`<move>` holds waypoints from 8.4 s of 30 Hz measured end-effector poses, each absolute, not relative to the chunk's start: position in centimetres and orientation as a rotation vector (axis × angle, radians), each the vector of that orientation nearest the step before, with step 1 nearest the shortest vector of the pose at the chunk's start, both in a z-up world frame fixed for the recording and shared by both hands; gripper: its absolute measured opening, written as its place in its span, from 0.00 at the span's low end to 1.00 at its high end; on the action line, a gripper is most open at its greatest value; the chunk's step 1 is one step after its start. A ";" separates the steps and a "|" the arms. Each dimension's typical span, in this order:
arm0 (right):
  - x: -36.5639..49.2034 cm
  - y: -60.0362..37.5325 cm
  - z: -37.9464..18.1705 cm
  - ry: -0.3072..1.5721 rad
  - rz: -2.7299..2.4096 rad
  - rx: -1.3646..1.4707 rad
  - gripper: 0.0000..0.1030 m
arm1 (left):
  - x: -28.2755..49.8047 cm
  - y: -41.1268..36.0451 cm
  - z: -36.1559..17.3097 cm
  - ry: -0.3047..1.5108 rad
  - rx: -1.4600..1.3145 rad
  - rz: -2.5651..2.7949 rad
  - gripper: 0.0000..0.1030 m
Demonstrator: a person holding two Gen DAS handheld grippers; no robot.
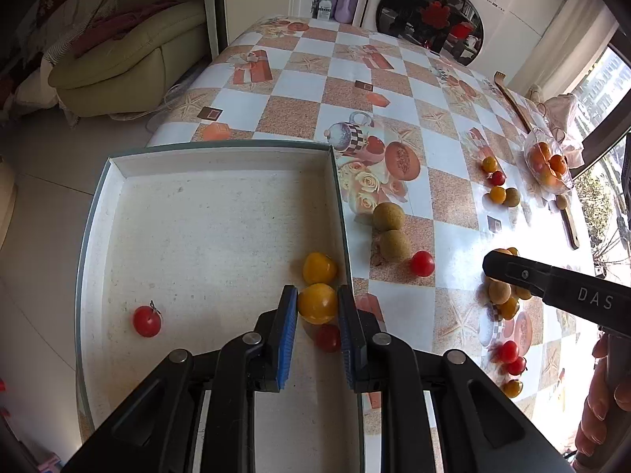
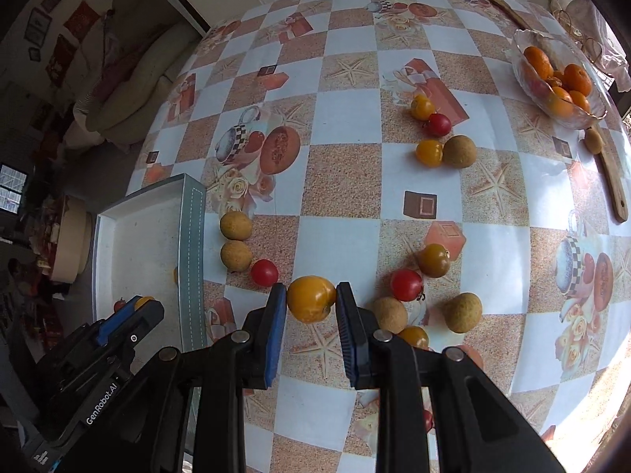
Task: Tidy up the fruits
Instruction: 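Carry both yellow tomatoes into the white tray and open both tools, then move both tools back toward the remaining tomatoes on the table, then grasp a yellow tomato with the left tool while the right tool grasps a brown fruit, then carry both fruits over the white tray and open both tools, then move both tools back over the fruits on the table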
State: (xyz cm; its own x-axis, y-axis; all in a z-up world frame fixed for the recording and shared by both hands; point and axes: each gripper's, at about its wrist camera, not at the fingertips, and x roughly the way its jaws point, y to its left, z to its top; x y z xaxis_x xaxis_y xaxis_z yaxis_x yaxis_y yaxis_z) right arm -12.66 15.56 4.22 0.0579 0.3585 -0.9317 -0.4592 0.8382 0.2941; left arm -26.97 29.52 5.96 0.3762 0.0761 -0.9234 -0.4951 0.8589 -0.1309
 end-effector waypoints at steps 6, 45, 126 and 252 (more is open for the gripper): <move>-14.0 20.4 4.6 1.373 0.695 -0.125 0.27 | -28.7 33.3 5.8 1.122 -0.422 0.446 0.21; -14.7 32.6 0.7 1.413 0.805 -0.191 0.42 | -28.2 40.8 1.4 1.187 -0.337 0.533 0.43; 6.9 -1.4 1.2 1.096 0.239 -0.297 0.26 | -4.6 14.0 0.6 1.182 -0.072 0.068 0.65; -12.3 8.4 3.2 1.398 0.428 -0.121 0.74 | -23.1 23.7 6.3 1.214 -0.285 0.254 0.62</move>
